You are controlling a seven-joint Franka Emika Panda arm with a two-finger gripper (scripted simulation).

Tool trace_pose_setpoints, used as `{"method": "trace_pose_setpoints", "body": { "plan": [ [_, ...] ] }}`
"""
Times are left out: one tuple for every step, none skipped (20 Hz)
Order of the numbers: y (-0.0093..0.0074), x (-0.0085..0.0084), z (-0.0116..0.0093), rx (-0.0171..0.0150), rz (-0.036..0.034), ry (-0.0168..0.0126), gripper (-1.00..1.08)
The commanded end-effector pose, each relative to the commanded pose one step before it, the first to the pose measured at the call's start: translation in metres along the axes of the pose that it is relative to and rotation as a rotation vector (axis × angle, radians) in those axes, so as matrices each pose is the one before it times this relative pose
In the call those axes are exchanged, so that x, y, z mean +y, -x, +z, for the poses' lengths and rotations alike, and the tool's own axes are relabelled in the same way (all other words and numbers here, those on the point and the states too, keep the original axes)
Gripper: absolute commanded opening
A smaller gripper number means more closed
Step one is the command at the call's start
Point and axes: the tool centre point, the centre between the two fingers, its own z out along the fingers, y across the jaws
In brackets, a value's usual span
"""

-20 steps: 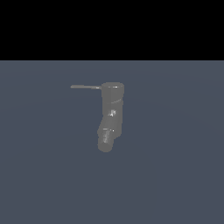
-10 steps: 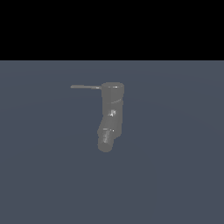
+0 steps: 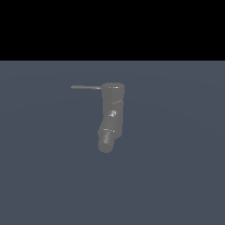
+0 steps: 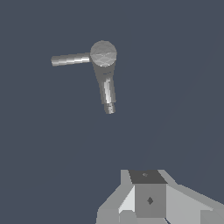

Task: Turn on the faucet by rotating a designated handle.

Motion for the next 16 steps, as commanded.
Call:
{"method": "trace_pose_setpoints", "body": {
  "plan": [
    [-0.00238, -0.01144, 0.00955, -0.00251, 0.05280, -0.00098, -1.00],
    [-0.00098, -0.00461, 0.00376, -0.00095, 0.02082, -0.00036, -1.00],
    [-0.00098, -0.00463, 0.00377, -0.00096, 0.02085, -0.00037, -1.00],
    [-0.00098, -0.00465, 0.00377, -0.00096, 0.02086, -0.00038, -1.00],
    [-0.00099, -0.00466, 0.00378, -0.00097, 0.02090, -0.00039, -1.00],
    [-0.00100, -0.00467, 0.00379, -0.00097, 0.02093, -0.00040, -1.00],
    [-0.00100, -0.00469, 0.00379, -0.00098, 0.02094, -0.00041, -1.00],
    [-0.00100, -0.00470, 0.00379, -0.00098, 0.02096, -0.00042, -1.00],
    [-0.00101, -0.00471, 0.00380, -0.00099, 0.02099, -0.00044, -1.00],
    [-0.00101, -0.00473, 0.00380, -0.00099, 0.02100, -0.00045, -1.00],
    [-0.00102, -0.00474, 0.00380, -0.00100, 0.02101, -0.00046, -1.00],
    [-0.00102, -0.00474, 0.00381, -0.00101, 0.02102, -0.00047, -1.00],
    [-0.00103, -0.00475, 0.00381, -0.00101, 0.02102, -0.00048, -1.00],
    [-0.00103, -0.00476, 0.00381, -0.00102, 0.02101, -0.00049, -1.00],
    [-0.00104, -0.00477, 0.00380, -0.00102, 0.02101, -0.00050, -1.00],
    [-0.00104, -0.00477, 0.00380, -0.00103, 0.02099, -0.00051, -1.00]
  ]
}}
